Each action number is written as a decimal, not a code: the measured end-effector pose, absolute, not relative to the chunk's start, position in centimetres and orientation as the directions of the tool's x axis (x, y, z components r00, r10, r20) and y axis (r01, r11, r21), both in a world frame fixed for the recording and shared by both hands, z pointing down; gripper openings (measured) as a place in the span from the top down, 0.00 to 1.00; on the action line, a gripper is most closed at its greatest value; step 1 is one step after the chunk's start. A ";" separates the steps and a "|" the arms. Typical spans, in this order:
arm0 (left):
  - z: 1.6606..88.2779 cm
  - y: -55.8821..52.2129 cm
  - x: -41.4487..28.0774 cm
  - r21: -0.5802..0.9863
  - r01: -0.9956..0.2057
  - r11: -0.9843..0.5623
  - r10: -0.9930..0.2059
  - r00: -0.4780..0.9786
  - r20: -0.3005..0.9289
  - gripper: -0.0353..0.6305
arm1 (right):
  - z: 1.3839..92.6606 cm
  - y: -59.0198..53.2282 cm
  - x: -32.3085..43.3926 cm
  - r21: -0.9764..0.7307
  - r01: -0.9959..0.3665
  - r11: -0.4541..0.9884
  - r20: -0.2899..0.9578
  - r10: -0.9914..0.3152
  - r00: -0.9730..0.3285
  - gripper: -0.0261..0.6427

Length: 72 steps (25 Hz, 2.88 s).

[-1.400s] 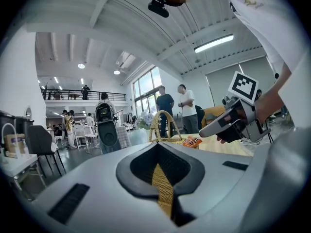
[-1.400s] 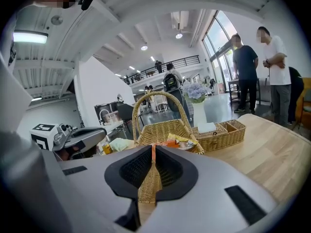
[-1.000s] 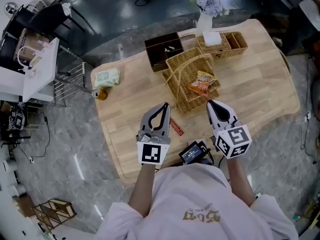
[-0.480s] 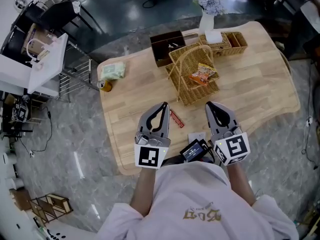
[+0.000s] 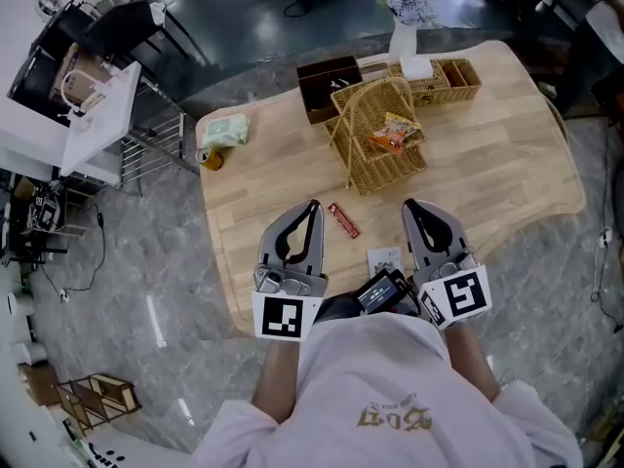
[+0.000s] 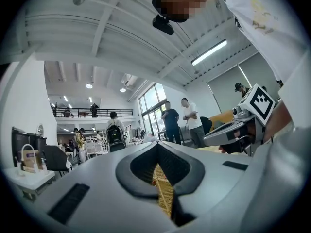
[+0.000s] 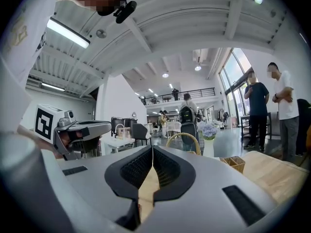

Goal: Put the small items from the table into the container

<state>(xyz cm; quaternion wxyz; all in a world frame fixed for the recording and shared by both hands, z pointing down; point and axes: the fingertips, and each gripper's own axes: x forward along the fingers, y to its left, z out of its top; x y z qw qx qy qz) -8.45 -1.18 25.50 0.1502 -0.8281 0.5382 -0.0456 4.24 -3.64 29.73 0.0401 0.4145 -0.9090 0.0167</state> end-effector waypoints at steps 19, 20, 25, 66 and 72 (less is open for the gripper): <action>25.8 0.3 -8.1 -0.256 -0.894 -0.369 -0.911 0.402 -0.093 0.96 | 30.3 -2.7 4.8 -0.020 -0.759 0.650 0.107 -0.754 -0.648 0.93; 25.8 0.2 -8.2 -0.257 -0.894 -0.366 -0.912 0.400 -0.091 0.96 | 30.5 -2.8 4.9 -0.021 -0.761 0.649 0.115 -0.754 -0.646 0.93; 27.0 0.0 -7.9 -0.274 -0.887 -0.372 -0.913 0.402 -0.064 0.96 | 32.0 -3.1 5.7 -0.025 -0.760 0.649 0.160 -0.748 -0.644 0.93; 48.2 1.3 -3.6 -0.148 -0.801 -0.581 -0.797 0.523 0.301 0.96 | 59.0 3.8 10.8 -0.382 -0.737 0.558 0.712 -0.330 -0.620 0.93; 52.4 2.9 -2.9 -0.131 -0.781 -0.610 -0.759 0.529 0.379 0.96 | 61.4 5.2 10.6 -0.480 -0.718 0.504 0.717 -0.246 -0.653 0.93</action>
